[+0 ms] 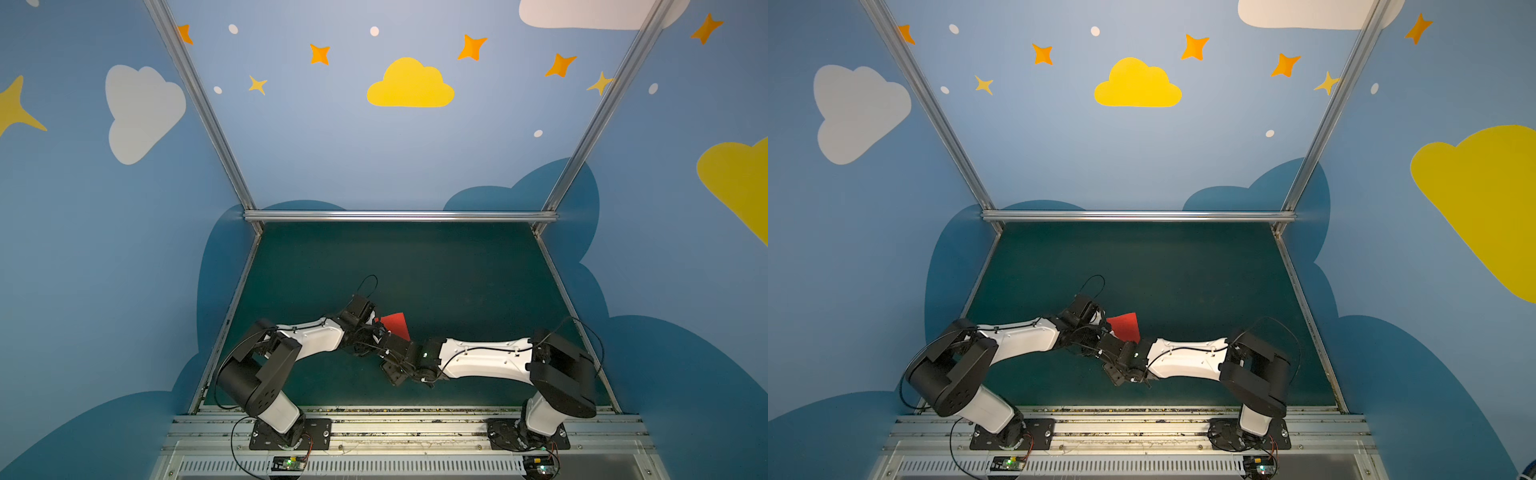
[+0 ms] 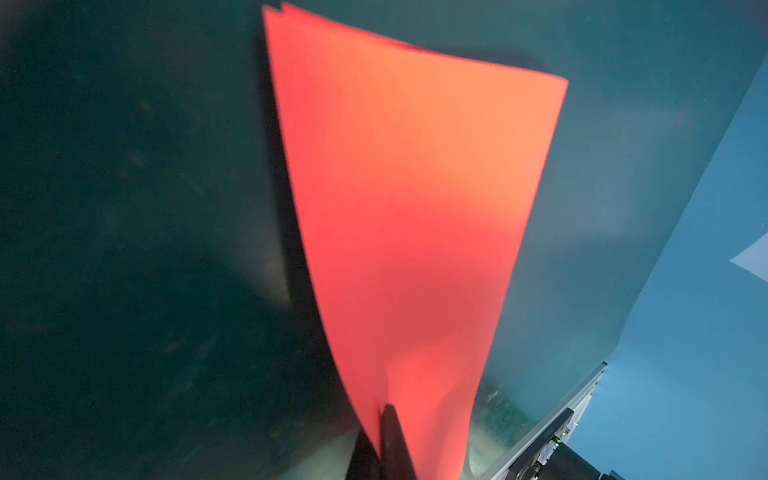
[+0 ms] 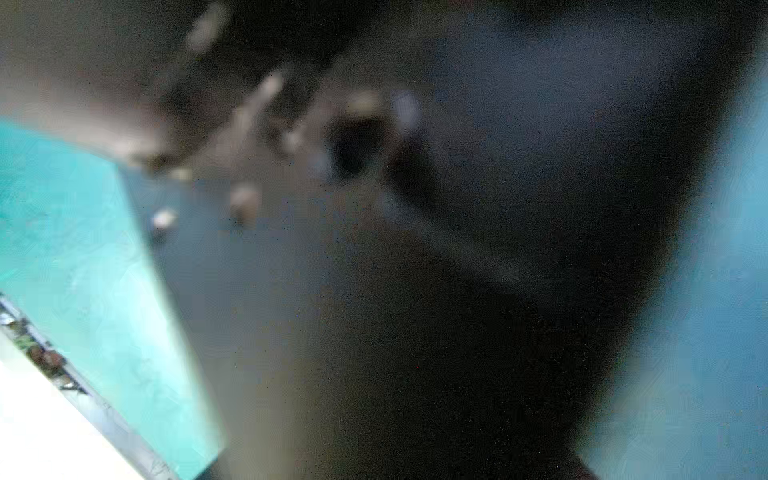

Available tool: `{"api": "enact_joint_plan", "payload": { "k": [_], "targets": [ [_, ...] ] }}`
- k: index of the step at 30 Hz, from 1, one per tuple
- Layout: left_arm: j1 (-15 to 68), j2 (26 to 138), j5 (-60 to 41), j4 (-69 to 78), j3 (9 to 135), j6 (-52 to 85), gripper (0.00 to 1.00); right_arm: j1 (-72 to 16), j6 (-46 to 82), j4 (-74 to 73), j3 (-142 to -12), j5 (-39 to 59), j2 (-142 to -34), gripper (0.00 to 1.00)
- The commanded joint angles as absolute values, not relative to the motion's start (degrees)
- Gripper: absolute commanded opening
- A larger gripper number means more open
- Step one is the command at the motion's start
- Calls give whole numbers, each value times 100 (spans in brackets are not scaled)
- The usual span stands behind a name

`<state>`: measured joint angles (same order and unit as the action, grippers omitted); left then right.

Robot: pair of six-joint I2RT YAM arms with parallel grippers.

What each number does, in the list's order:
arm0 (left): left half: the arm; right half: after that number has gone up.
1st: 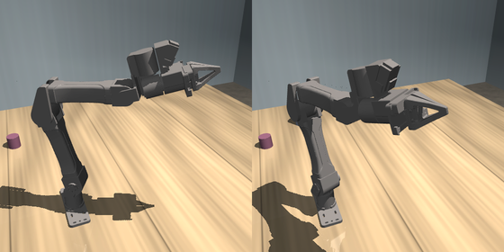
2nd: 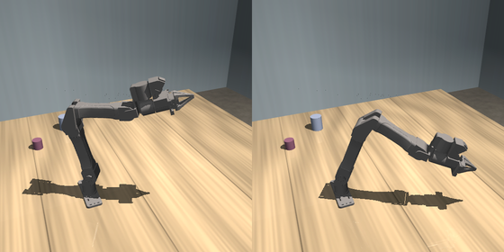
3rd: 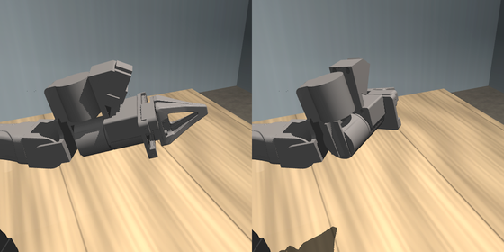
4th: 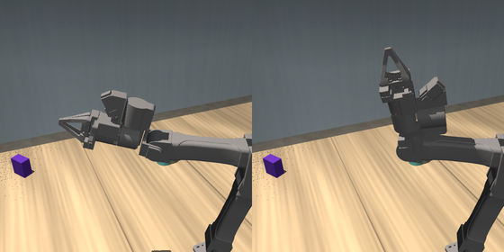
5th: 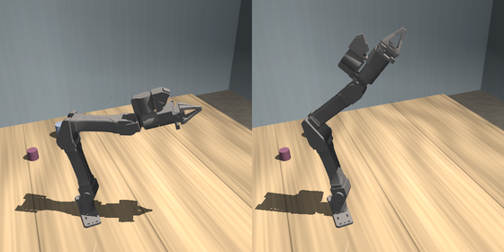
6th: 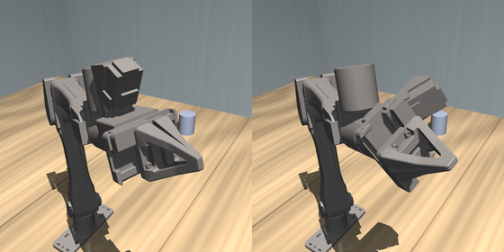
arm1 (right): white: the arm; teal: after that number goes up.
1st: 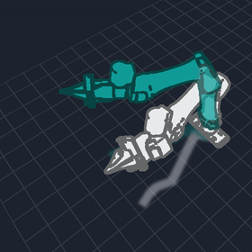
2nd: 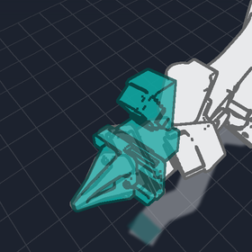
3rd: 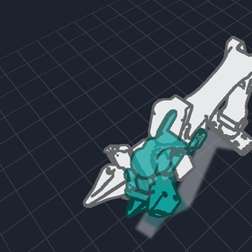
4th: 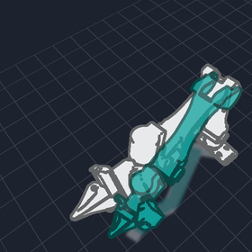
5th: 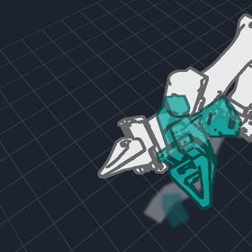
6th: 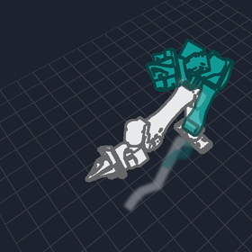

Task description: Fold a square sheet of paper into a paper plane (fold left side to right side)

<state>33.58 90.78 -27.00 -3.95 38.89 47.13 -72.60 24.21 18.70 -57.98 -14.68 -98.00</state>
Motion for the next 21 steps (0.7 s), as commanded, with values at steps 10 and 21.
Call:
{"api": "enact_joint_plan", "payload": {
  "k": [10,21],
  "targets": [
    [3338,9116,-2817,-457,3956,4585,3,-7142,2504,2127,-5836,-1476,-9433,55],
    [3338,9149,-2843,-457,3958,4550,3,-7094,2505,2127,-5845,-1315,-9376,30]
  ]
}}
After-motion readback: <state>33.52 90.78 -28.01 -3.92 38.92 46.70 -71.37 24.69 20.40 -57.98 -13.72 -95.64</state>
